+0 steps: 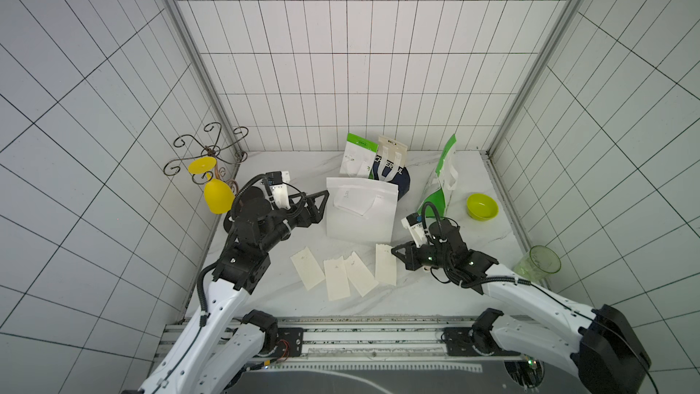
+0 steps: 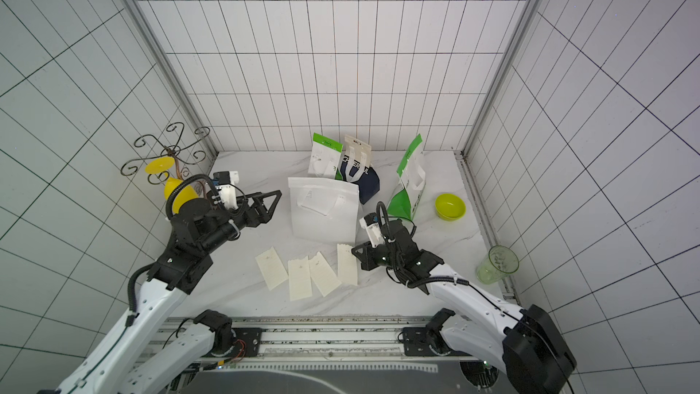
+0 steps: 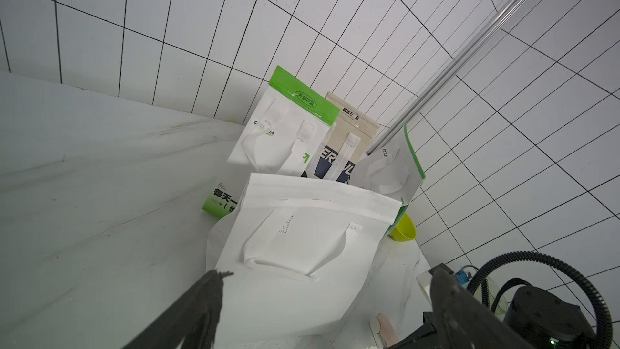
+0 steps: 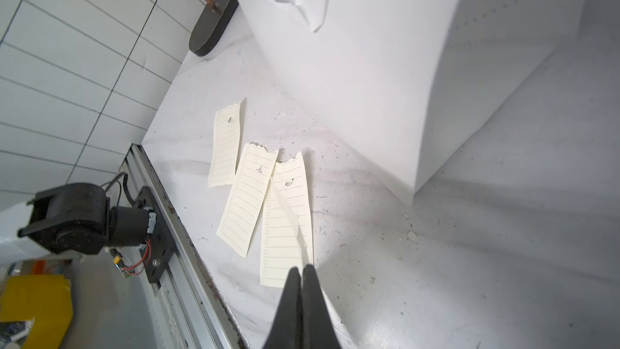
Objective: Staple the receipts to the bags
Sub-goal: Pick up the receipt from the center of the board, then adjust the takeout bag at the center of the board, then hold the receipt from the takeout bag.
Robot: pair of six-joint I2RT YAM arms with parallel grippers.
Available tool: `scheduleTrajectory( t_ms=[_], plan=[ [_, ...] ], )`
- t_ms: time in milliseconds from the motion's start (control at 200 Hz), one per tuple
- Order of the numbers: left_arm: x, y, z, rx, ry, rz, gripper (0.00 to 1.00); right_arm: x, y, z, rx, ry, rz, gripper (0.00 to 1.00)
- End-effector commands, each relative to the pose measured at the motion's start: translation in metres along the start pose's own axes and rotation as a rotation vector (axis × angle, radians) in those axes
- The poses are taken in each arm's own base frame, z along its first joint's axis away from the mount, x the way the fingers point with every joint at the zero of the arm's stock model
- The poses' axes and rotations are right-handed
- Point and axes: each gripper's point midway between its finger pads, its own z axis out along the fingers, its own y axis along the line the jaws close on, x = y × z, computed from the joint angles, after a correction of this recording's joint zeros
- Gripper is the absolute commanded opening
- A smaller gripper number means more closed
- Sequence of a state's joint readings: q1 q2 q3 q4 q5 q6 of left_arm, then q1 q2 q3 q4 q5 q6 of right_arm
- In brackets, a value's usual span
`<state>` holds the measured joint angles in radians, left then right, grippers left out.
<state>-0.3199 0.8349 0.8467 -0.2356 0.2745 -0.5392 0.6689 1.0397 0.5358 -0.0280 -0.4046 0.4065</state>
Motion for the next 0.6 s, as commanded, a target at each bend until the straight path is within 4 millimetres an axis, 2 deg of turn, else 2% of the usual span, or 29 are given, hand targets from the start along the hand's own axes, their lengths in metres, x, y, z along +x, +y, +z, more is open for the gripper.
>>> scheduleTrajectory(
  t_ms=[0,65,140,315,385,455,595],
  plan=[
    [-0.03,-0.021,0.018,0.076,-0.03,0.034,0.95,-0.066,0.043,-0.027,-0.05,-0.133,-0.223,0.0],
    [-0.04,-0.023,0.035,0.104,-0.029,0.046,0.94,-0.086,0.05,-0.036,-0.035,-0.183,-0.264,0.0],
    [-0.049,-0.014,0.062,0.099,-0.011,0.07,0.9,-0.106,0.059,-0.04,-0.04,-0.219,-0.295,0.0],
    [-0.056,0.0,0.119,0.149,0.04,0.092,0.88,-0.15,0.069,-0.036,-0.055,-0.278,-0.339,0.0],
    [-0.049,0.008,0.138,0.156,0.071,0.083,0.89,-0.166,0.072,-0.036,-0.056,-0.288,-0.355,0.0],
    [-0.036,0.012,0.152,0.18,0.123,0.057,0.87,-0.173,0.071,-0.035,-0.044,-0.283,-0.364,0.0],
    [-0.015,0.026,0.156,0.153,0.176,-0.025,0.85,-0.174,0.065,-0.029,-0.036,-0.251,-0.358,0.0]
  ],
)
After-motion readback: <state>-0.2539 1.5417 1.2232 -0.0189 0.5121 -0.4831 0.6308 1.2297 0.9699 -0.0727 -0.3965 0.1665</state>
